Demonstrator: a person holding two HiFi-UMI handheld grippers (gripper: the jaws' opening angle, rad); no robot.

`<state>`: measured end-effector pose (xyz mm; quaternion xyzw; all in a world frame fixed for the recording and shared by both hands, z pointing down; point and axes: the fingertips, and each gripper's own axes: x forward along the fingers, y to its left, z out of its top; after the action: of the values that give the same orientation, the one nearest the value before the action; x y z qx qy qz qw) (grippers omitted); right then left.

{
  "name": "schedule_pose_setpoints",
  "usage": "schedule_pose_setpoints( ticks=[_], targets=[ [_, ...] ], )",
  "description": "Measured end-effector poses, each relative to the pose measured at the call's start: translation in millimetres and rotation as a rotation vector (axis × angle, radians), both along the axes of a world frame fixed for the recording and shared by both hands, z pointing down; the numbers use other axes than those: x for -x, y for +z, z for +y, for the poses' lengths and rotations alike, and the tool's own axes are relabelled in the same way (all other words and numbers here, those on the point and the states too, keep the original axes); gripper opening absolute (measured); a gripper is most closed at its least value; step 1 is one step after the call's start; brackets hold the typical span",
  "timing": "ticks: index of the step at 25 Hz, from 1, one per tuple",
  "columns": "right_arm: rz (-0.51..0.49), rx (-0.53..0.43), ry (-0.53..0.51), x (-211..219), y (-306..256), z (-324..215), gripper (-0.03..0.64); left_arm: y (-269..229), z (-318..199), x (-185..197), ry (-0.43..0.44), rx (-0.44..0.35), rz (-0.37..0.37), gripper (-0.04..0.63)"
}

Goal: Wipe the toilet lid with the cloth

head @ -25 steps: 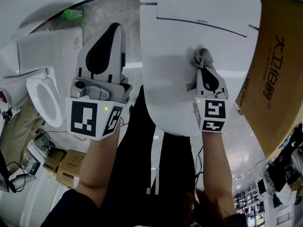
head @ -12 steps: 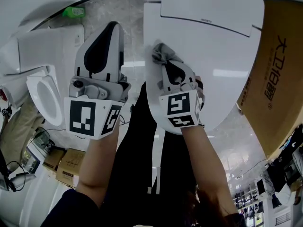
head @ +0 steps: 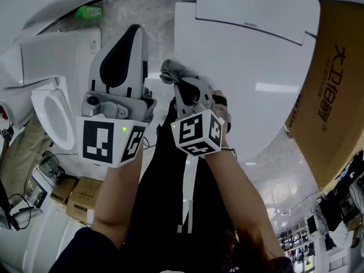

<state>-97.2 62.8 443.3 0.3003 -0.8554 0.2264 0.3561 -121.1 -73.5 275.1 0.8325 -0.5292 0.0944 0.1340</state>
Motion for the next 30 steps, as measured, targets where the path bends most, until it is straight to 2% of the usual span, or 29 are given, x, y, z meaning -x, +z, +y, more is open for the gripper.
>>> schedule_pose_setpoints(
  ticks=[7, 13, 30],
  targets=[
    [0.0, 0.027, -0.109, 5.3, 0.8, 18.5, 0.034, 0.4, 3.7, 0.5, 0.003, 0.002, 0.003, 0.02],
    [0.006, 0.061, -0.122, -4.3, 1.8, 35.3, 0.033, -4.4, 5.3, -0.1, 0.002, -0.01, -0.005, 0.02],
    [0.025, 0.07, 0.019, -78.2, 2.7, 42.3, 0.034, -9.6, 5.6, -19.8, 0.044, -0.016, 0.001, 0.02]
  ],
)
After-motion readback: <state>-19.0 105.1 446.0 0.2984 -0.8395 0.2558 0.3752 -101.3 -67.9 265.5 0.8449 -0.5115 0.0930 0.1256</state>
